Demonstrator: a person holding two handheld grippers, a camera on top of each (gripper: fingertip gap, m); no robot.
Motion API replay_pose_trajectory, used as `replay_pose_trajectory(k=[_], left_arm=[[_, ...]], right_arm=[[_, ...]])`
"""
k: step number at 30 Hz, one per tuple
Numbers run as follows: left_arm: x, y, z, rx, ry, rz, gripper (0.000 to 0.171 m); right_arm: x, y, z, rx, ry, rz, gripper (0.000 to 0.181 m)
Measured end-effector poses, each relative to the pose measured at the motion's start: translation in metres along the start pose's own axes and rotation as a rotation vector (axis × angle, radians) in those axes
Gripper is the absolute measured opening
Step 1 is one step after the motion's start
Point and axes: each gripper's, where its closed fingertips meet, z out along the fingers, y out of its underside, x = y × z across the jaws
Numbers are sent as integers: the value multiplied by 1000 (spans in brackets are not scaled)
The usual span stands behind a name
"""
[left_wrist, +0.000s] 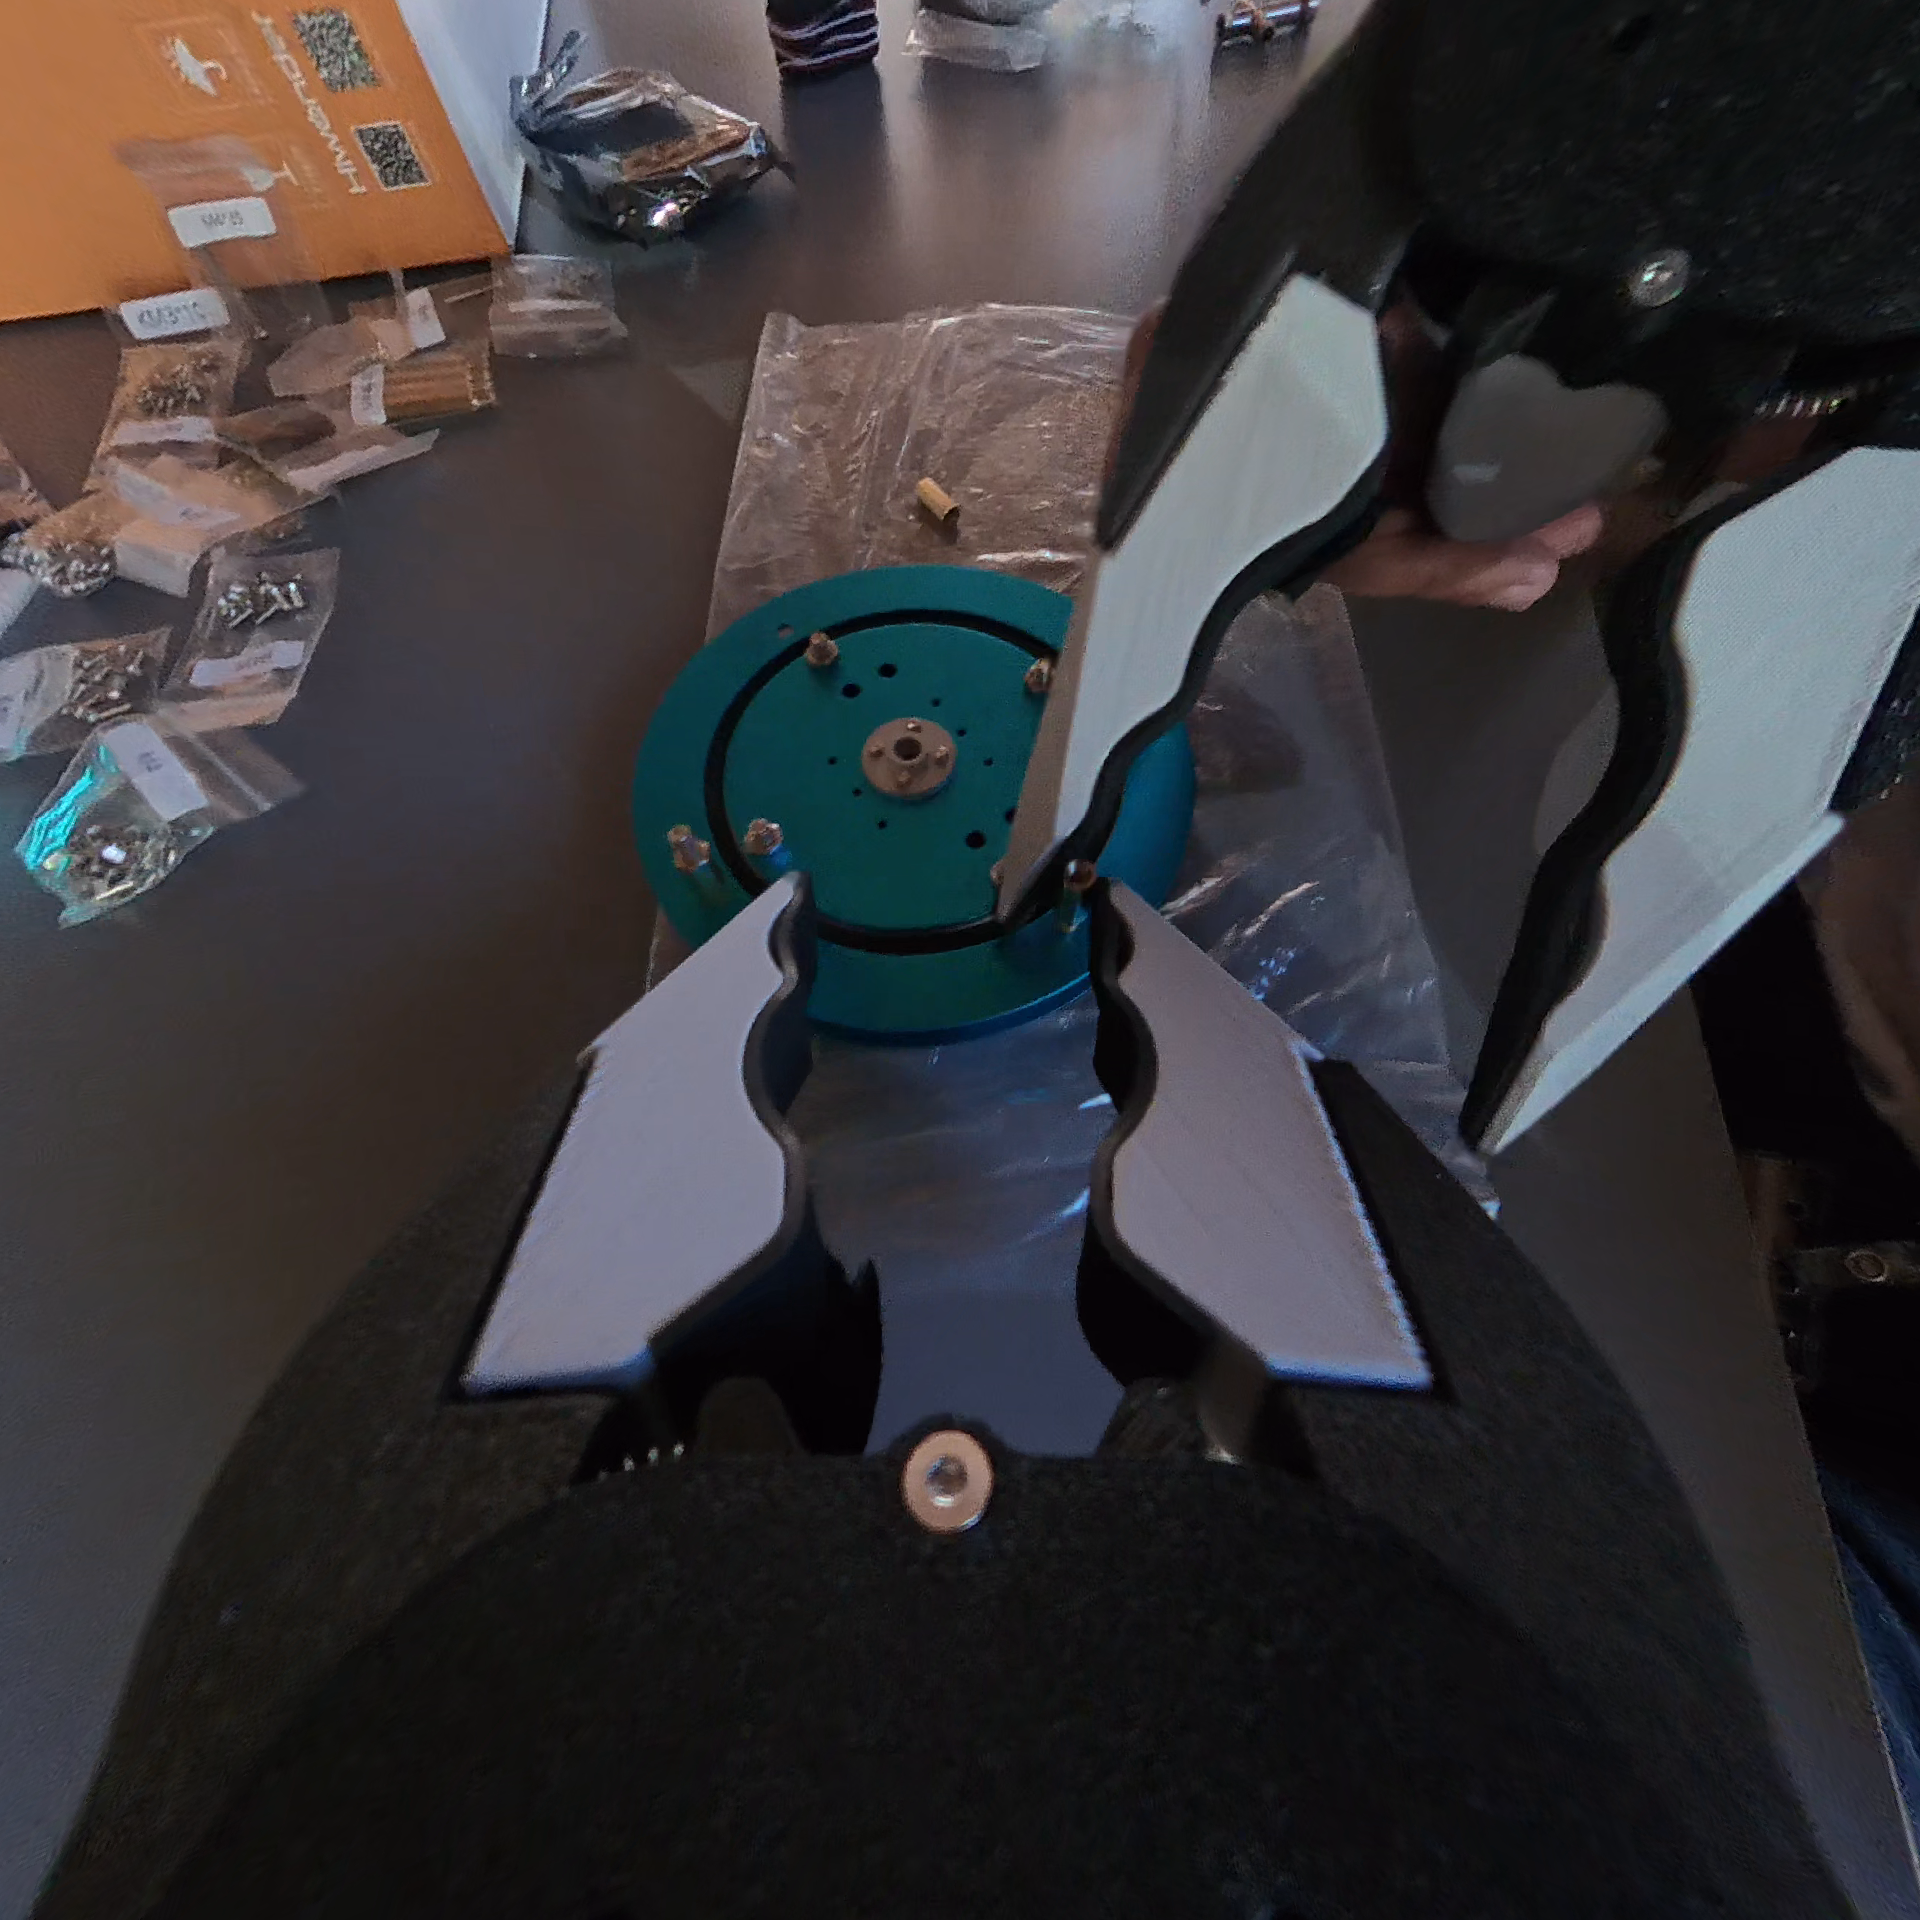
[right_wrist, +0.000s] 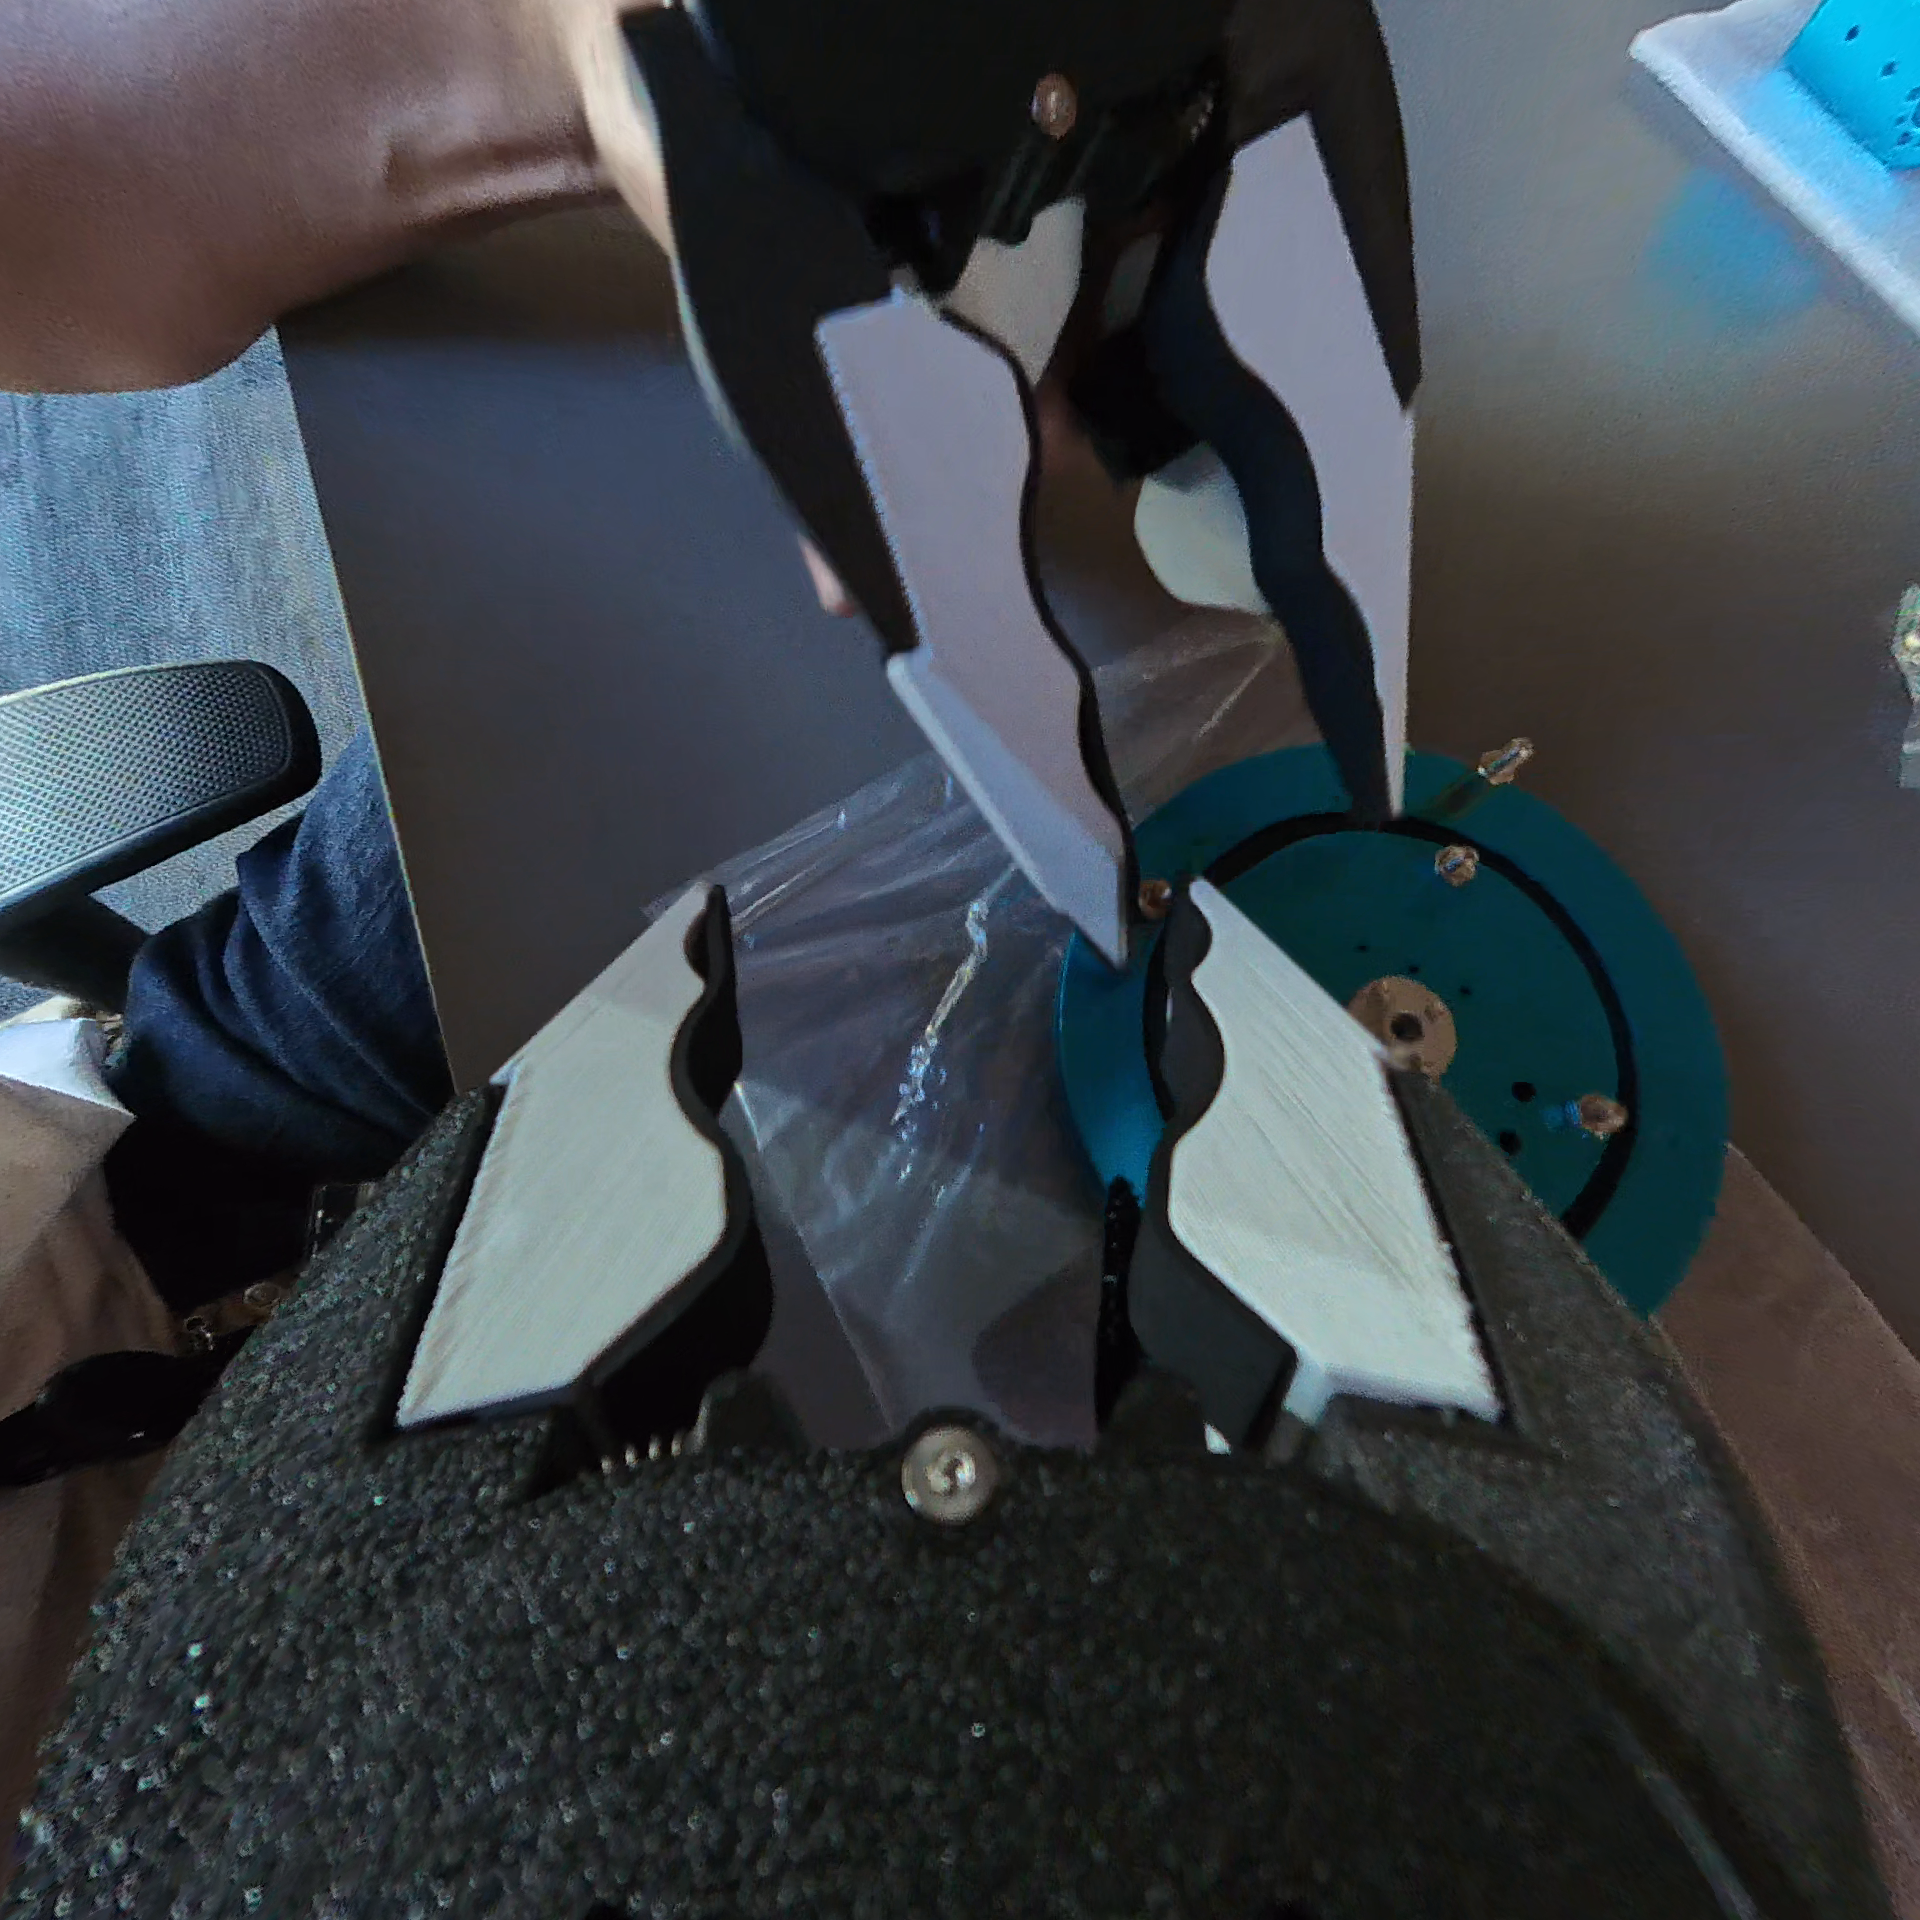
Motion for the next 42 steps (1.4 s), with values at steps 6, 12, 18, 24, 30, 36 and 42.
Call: replay_pose_trajectory(k=[6, 12, 18, 24, 30, 36, 42], left_arm=[[-9, 1, -23, 50, -15, -36, 47], [3, -2, -7, 21, 12, 6, 48], [-24, 7, -22, 16, -63, -37, 45], [3, -4, -5, 17, 14, 14, 47], [-23, 8, -15, -1, -66, -29, 47], [-12, -4, -17, 49, -36, -30, 45], [-5, -2, -3, 16, -23, -5, 47]], right_arm=[[1, 4, -24, 38, 22, 26, 76], [3, -6, -2, 17, -16, 29, 81], [-7, 0, -18, 47, -52, 52, 74], [8, -6, -3, 24, -27, 48, 81], [-2, 1, -10, 15, -27, 28, 73], [12, -5, -18, 30, 45, 6, 76], [10, -8, 4, 3, 9, 26, 74]])
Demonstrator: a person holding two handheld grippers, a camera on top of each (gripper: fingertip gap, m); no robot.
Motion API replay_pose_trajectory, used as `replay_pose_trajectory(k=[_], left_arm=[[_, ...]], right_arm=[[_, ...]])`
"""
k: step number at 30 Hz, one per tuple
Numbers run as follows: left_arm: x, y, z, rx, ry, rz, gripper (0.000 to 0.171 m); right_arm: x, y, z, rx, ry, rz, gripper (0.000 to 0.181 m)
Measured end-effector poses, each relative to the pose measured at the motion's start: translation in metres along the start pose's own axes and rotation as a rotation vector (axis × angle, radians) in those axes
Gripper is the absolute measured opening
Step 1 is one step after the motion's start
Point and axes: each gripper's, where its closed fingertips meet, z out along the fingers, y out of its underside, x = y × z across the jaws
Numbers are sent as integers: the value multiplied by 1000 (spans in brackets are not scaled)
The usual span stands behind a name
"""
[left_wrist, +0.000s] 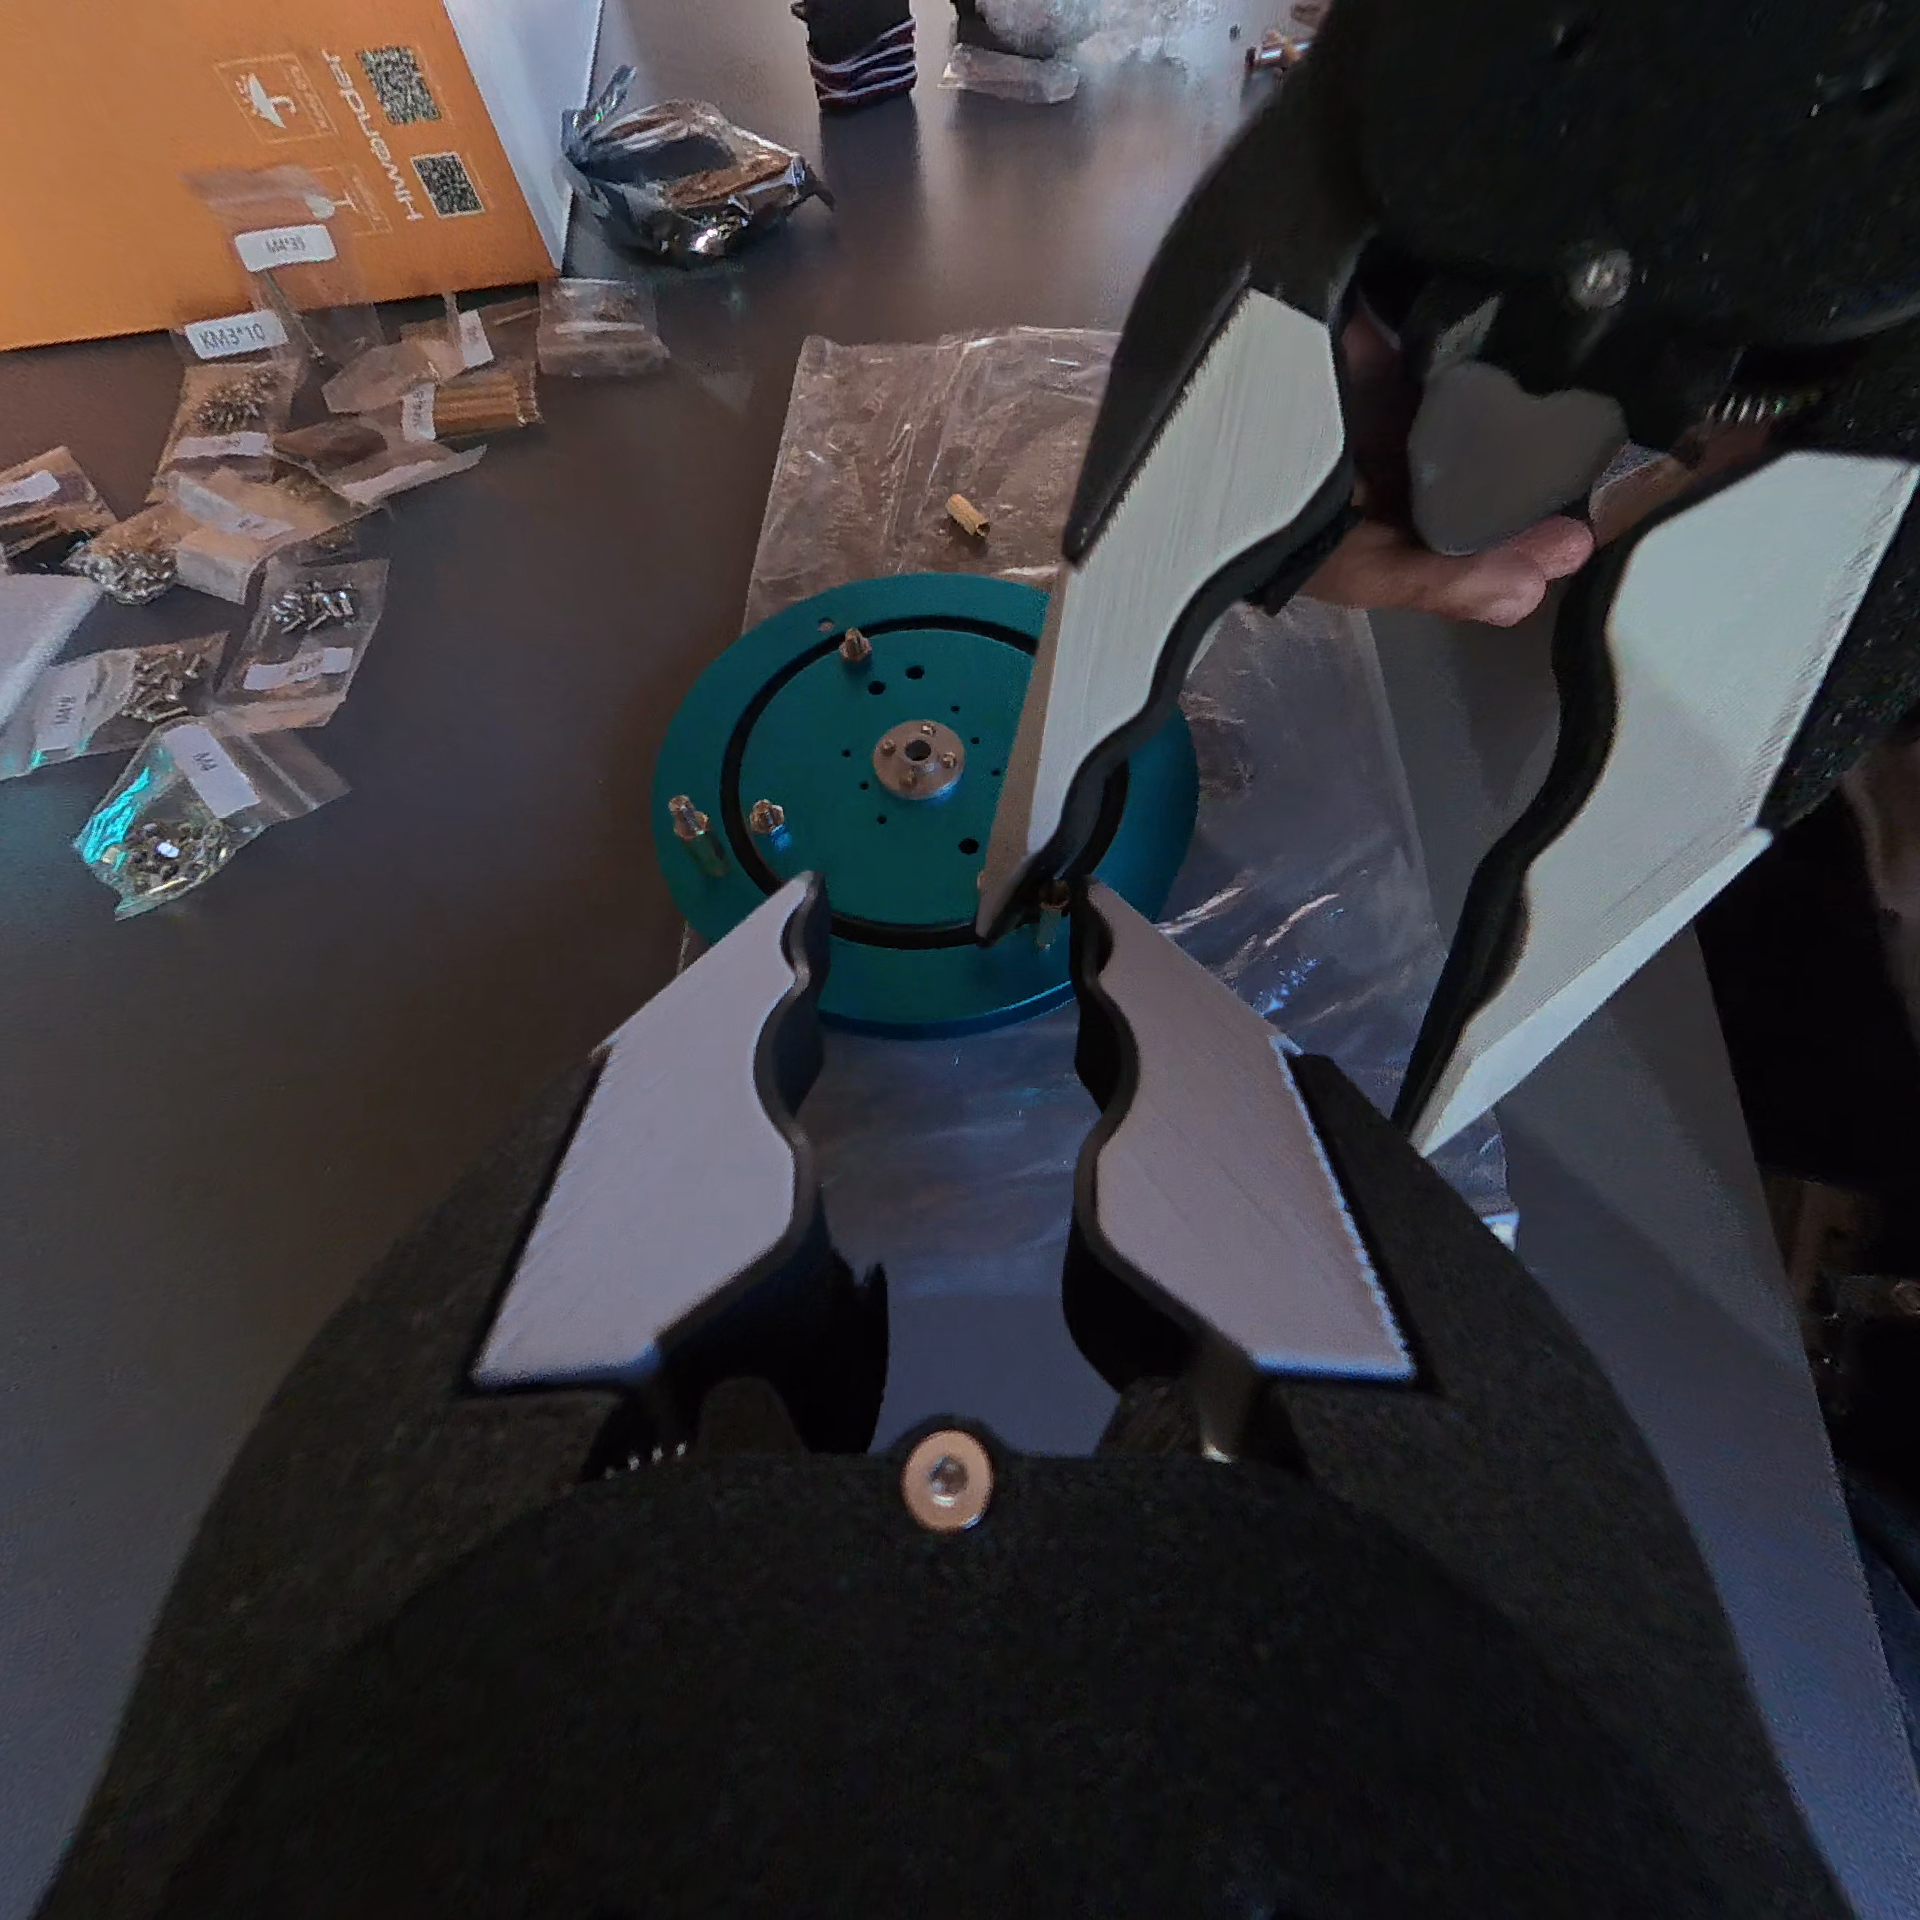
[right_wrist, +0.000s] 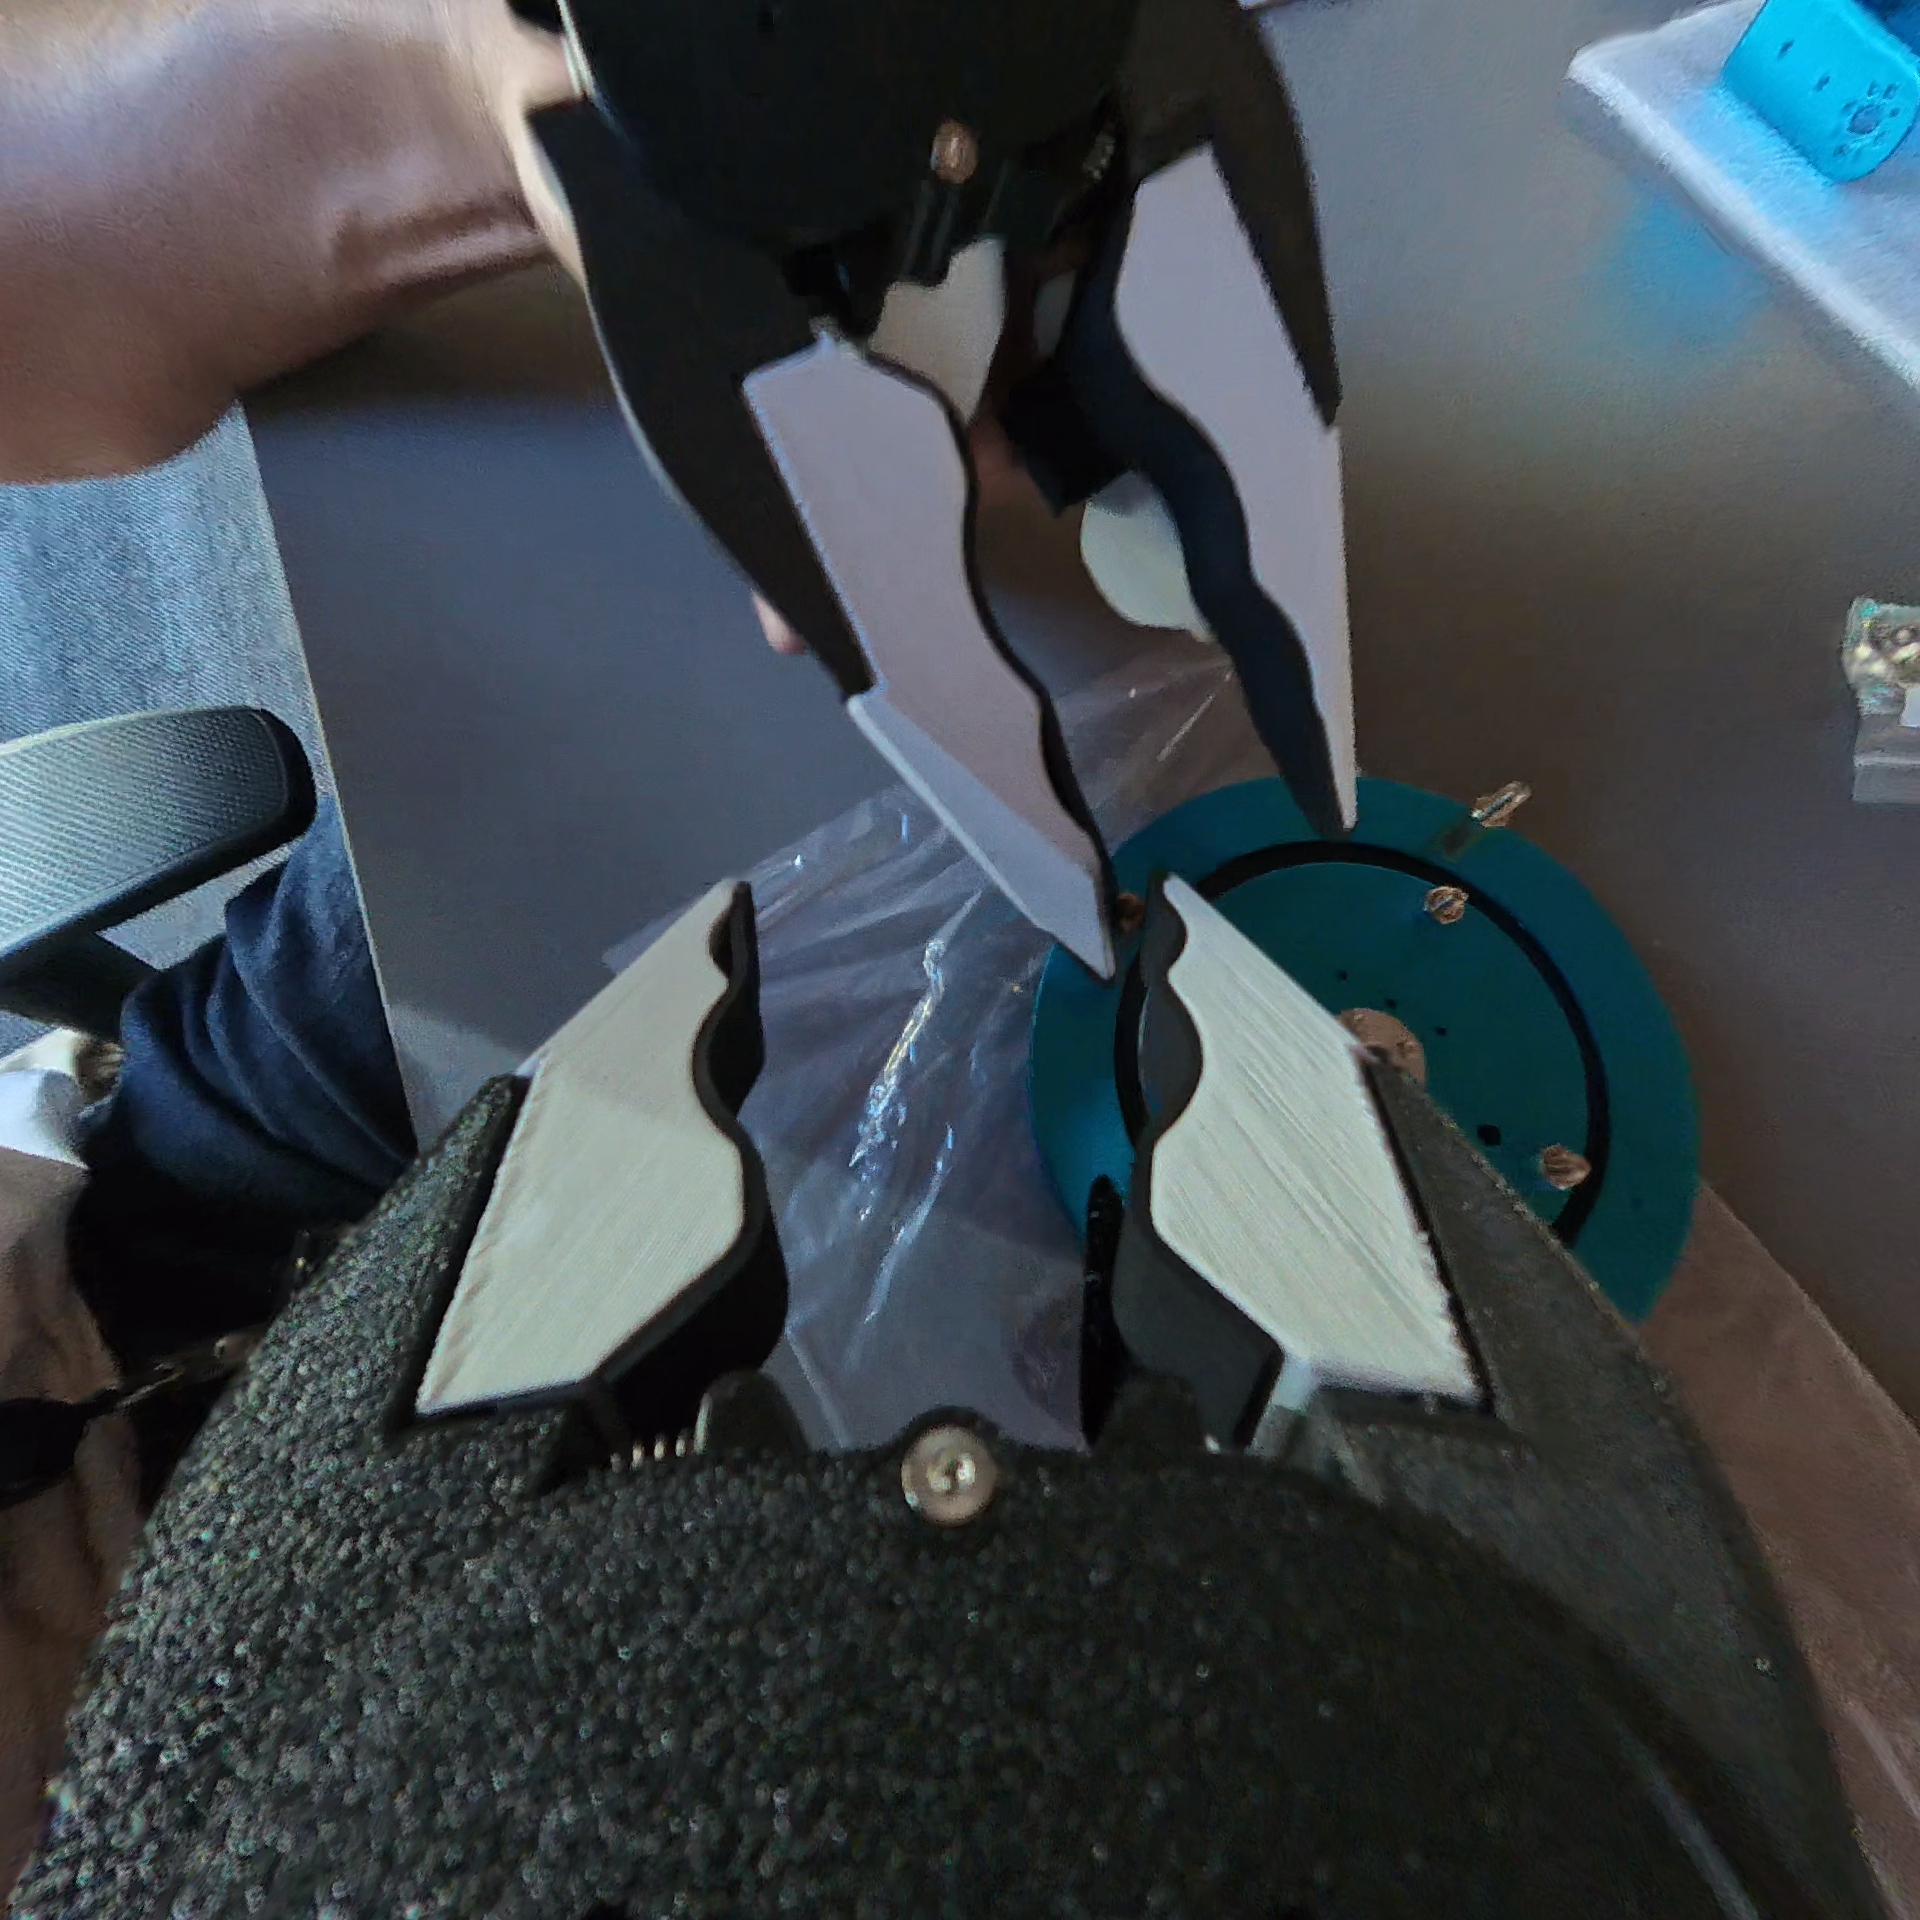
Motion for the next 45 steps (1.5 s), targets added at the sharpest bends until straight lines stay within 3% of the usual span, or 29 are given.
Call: replay_pose_trajectory(k=[3, 5, 8, 13, 18, 24, 30, 34, 37, 40, 45], left_arm=[[-9, 5, -7, -8, -24, -2, 57], [-23, 8, -15, 2, -81, -20, 44], [-21, 7, -23, 31, -51, -51, 46], [-1, 1, -8, 17, 0, -5, 47], [-9, 9, -6, -22, -11, -4, 56], [-20, 7, -27, 45, -37, -36, 47], [-2, -1, -9, 20, -11, 32, 48], [-10, 9, -7, -22, -27, 25, 54], [-27, 5, -24, 14, -95, 15, 44], [-23, -1, -32, 59, -72, 1, 45], [-4, -2, -14, 24, -29, 49, 46]], right_arm=[[-3, 9, -3, -31, 33, -3, 80], [-9, 11, -12, -23, 27, 0, 71], [-4, 10, -19, -17, 72, 1, 74], [10, 3, -3, -44, 90, -1, 78], [-2, 7, -1, -56, 47, 23, 78], [1, 10, -14, -58, 112, -10, 74], [10, 3, 6, -69, 92, 25, 77], [0, 8, 2, -65, 95, 22, 76], [-7, 15, -7, -84, 111, 15, 75], [0, 13, -11, -86, 167, 10, 74], [13, 3, -4, -99, 181, -3, 64]])
